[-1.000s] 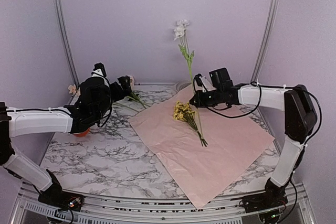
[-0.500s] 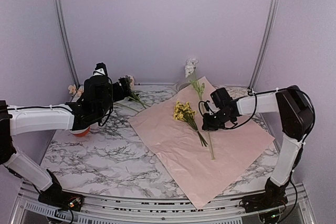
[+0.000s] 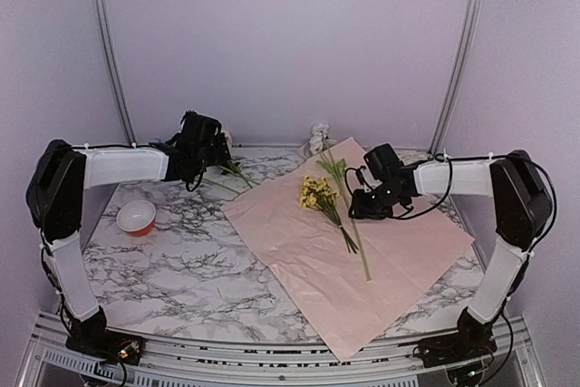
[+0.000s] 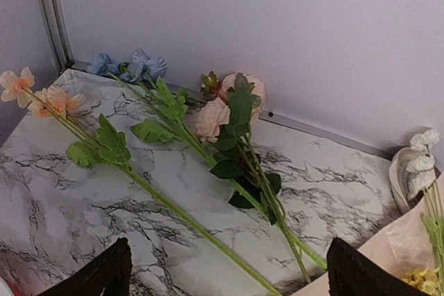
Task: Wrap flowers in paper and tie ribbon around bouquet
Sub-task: Place the fake flower on the flattened wrapping paper, then pick up the fake flower from the center of the board.
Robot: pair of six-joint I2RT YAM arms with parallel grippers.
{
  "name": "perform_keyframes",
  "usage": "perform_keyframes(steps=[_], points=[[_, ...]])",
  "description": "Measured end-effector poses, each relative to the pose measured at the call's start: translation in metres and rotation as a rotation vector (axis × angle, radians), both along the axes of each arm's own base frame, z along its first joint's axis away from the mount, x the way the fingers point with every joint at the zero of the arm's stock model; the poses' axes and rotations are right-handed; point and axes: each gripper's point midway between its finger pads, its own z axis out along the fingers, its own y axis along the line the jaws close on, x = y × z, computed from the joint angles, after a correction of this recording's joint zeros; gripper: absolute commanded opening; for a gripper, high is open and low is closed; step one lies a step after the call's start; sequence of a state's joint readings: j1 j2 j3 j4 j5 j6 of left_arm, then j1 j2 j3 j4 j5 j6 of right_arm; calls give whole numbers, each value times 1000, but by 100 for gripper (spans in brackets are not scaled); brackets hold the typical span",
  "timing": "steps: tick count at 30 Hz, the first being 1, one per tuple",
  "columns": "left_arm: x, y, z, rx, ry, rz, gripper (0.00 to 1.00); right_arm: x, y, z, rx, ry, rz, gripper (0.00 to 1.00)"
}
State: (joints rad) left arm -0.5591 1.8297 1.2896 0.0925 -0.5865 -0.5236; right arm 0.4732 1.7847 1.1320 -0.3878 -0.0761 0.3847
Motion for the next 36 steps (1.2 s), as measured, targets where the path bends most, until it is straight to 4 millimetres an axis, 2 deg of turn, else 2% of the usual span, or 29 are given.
perform_keyframes(steps=[1, 5, 10, 13, 16, 22, 27, 33, 36], points=[[14, 9, -8, -3, 30, 35, 99, 2, 3, 5, -8, -13, 4, 39], [45, 31, -42, 16, 131, 123, 99, 10, 22, 28, -36, -82, 45, 39], [79, 22, -94, 108, 271, 156, 99, 29, 55, 64, -36, -191, 109, 39], [84, 21, -128, 189, 351, 163, 99, 35, 66, 73, -34, -226, 131, 39], [76, 29, -154, 272, 425, 167, 99, 34, 67, 71, -45, -227, 144, 39], [72, 38, -152, 371, 457, 158, 99, 32, 62, 61, -73, -217, 148, 39], [67, 44, -154, 384, 480, 153, 99, 33, 61, 60, -82, -219, 153, 39], [37, 91, -155, 315, 566, 208, 97, 33, 60, 60, -91, -223, 155, 39], [28, 104, -157, 270, 601, 199, 97, 34, 60, 60, -96, -226, 156, 39]])
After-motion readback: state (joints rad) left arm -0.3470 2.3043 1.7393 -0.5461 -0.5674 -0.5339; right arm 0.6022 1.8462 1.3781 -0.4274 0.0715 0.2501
